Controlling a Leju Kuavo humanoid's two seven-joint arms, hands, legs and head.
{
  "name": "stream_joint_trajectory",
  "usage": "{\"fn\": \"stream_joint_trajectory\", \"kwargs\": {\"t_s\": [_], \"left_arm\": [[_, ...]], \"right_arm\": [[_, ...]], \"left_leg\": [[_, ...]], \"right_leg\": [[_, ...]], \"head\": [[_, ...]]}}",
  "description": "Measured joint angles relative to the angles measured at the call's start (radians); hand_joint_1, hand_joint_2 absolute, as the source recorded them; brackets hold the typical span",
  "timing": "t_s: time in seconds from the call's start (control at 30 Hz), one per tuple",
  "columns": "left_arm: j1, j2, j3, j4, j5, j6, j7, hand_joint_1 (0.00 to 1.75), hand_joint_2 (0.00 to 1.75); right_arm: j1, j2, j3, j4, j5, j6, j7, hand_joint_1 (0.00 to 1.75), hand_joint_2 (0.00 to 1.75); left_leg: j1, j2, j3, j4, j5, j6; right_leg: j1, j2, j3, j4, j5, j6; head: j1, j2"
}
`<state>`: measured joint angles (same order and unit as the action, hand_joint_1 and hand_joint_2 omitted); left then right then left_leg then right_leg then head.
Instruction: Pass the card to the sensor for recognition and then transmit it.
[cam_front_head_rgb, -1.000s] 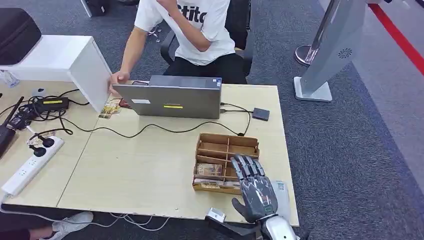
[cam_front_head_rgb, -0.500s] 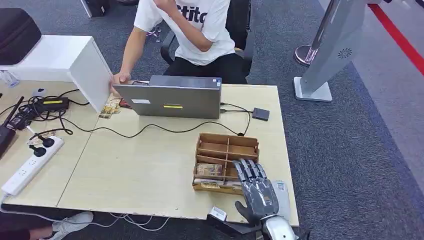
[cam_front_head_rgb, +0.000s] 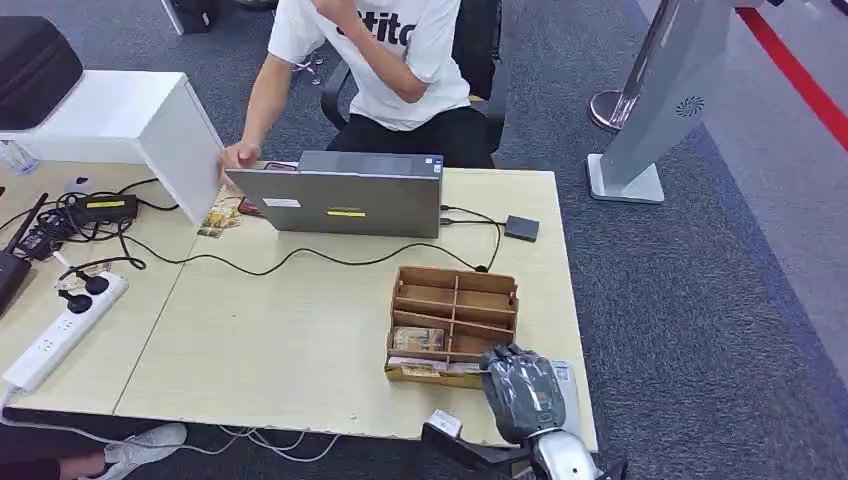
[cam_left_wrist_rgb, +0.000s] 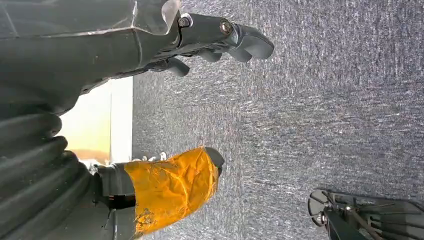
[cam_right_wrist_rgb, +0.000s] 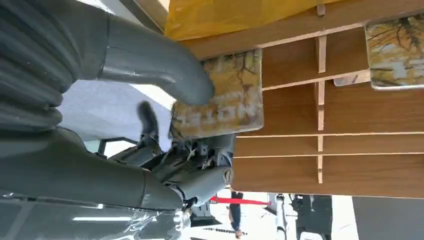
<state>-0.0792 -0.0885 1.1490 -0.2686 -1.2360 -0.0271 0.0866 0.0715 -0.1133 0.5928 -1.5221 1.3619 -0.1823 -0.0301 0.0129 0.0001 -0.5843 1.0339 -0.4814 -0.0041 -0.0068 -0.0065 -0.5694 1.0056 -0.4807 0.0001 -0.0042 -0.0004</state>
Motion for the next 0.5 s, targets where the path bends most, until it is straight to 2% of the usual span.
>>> {"fn": "stream_joint_trajectory", "kwargs": {"t_s": [0.3, 0.37, 0.4, 0.43, 0.47, 0.5], "left_arm": [[0.000, 0.000, 0.000, 0.000, 0.000, 0.000, 0.000, 0.00, 1.75], [0.000, 0.000, 0.001, 0.000, 0.000, 0.000, 0.000, 0.00, 1.75], [0.000, 0.000, 0.004, 0.000, 0.000, 0.000, 0.001, 0.00, 1.75], [0.000, -0.003, 0.004, 0.000, -0.003, 0.000, 0.003, 0.00, 1.75], [0.000, -0.004, 0.004, 0.000, -0.017, -0.002, 0.003, 0.00, 1.75], [0.000, -0.005, 0.004, 0.000, -0.031, -0.005, 0.003, 0.00, 1.75]], "right_arm": [[0.000, 0.000, -0.001, 0.000, 0.000, -0.001, 0.000, 1.75, 1.75], [0.001, 0.000, -0.002, -0.008, 0.006, -0.023, -0.010, 1.75, 1.75], [0.001, 0.000, -0.004, -0.039, 0.024, -0.107, -0.031, 1.75, 1.75], [-0.011, 0.002, -0.006, -0.141, 0.057, -0.166, -0.042, 1.75, 1.75], [-0.073, 0.010, -0.011, -0.244, 0.034, -0.131, -0.057, 1.75, 1.75], [-0.121, 0.024, -0.012, -0.264, -0.017, -0.092, -0.082, 1.75, 1.75]], "left_leg": [[0.000, 0.000, 0.000, 0.000, 0.000, 0.000], [0.000, 0.000, 0.000, 0.000, 0.000, 0.000], [0.000, 0.000, 0.000, 0.000, 0.000, 0.000], [0.000, 0.000, 0.000, 0.000, 0.000, 0.000], [0.000, 0.000, 0.000, 0.000, 0.000, 0.000], [0.000, 0.001, 0.000, 0.000, 0.001, 0.000]], "right_leg": [[0.000, 0.000, 0.000, 0.000, 0.000, 0.000], [0.000, 0.000, 0.000, 0.000, 0.000, 0.000], [0.000, 0.000, 0.000, 0.000, 0.000, 0.000], [0.000, 0.000, 0.000, 0.000, 0.000, 0.000], [0.000, 0.000, 0.000, 0.000, 0.000, 0.000], [0.000, 0.001, 0.000, 0.001, 0.001, -0.001]], "head": [[0.000, 0.000], [0.000, 0.000], [0.000, 0.000], [0.000, 0.000], [0.000, 0.000], [0.000, 0.000]]}}
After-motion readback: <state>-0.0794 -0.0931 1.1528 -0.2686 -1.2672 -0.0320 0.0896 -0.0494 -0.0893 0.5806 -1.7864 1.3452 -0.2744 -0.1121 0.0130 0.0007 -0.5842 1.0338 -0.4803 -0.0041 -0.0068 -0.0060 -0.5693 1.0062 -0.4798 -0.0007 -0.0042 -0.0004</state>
